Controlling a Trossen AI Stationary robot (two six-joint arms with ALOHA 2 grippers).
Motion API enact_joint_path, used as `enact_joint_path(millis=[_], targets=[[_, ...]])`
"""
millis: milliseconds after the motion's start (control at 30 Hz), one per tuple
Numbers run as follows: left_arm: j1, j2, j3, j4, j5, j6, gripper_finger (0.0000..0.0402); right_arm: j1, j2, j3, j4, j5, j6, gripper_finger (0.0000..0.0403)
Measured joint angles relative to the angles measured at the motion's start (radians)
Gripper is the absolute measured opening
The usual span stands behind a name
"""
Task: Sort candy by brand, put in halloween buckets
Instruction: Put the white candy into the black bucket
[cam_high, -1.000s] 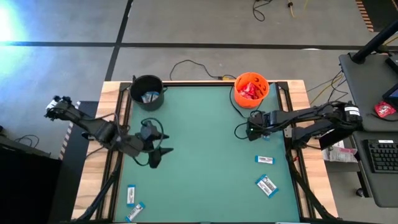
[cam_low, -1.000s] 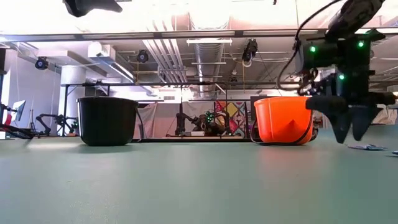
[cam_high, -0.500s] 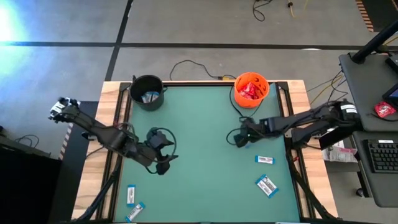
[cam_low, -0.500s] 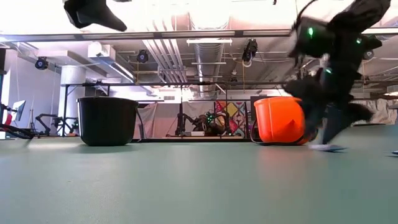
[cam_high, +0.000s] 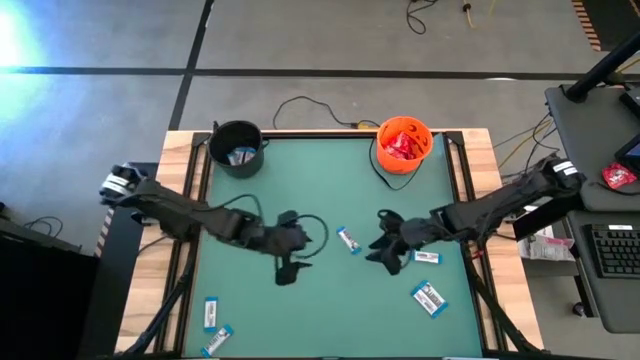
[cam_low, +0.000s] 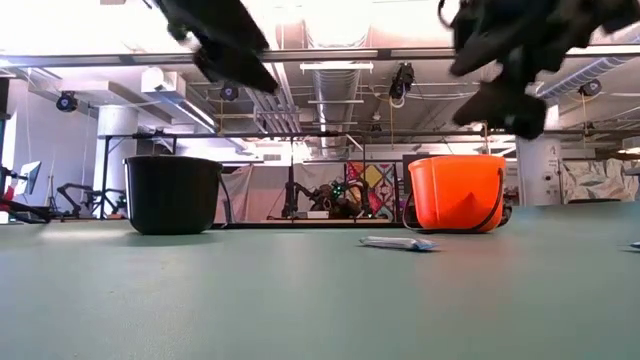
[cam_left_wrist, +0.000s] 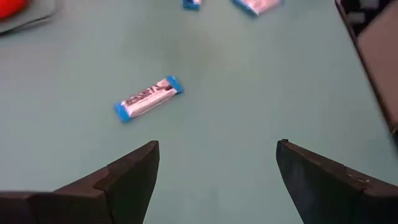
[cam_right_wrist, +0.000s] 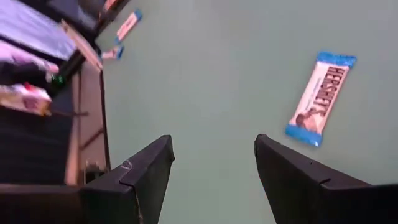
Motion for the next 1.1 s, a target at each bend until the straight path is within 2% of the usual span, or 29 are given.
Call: enact_joint_path(millis=[133, 233, 333, 433, 567, 733, 933, 1100], targets=[[0.118, 0.077, 0.000, 0.128, 0.155, 0.154, 0.0307, 0.091, -0.036, 0.065, -0.185, 0.089, 0.013, 0.0219], [0.193, 0.131, 0.002, 0.228, 0.231, 0.316, 0.0307, 0.141, -0.044, 0.118, -0.352, 0.135, 0.063, 0.0219], [0.254, 0.196, 0.002, 0.311, 0.332, 0.458, 0.0307, 0.173, -0.049, 0.166, -0.435, 0.160, 0.091, 0.0219], [0.304, 0.278, 0.003, 0.379, 0.419, 0.532, 0.0307, 0.185, -0.052, 0.197, -0.461, 0.162, 0.091, 0.0219], [0.344, 0.399, 0.011, 0.450, 0.441, 0.636, 0.0307, 0.183, -0.057, 0.219, -0.469, 0.165, 0.061, 0.0219], [0.371, 0.511, 0.110, 0.465, 0.444, 0.686, 0.0307, 0.183, -0.058, 0.228, -0.515, 0.163, 0.035, 0.0219], [0.380, 0.621, 0.256, 0.342, 0.496, 0.714, 0.0304, 0.183, -0.058, 0.225, -0.563, 0.162, 0.039, 0.0219], [0.381, 0.688, 0.305, 0.266, 0.562, 0.717, 0.0271, 0.183, -0.066, 0.229, -0.566, 0.155, 0.051, 0.0219]])
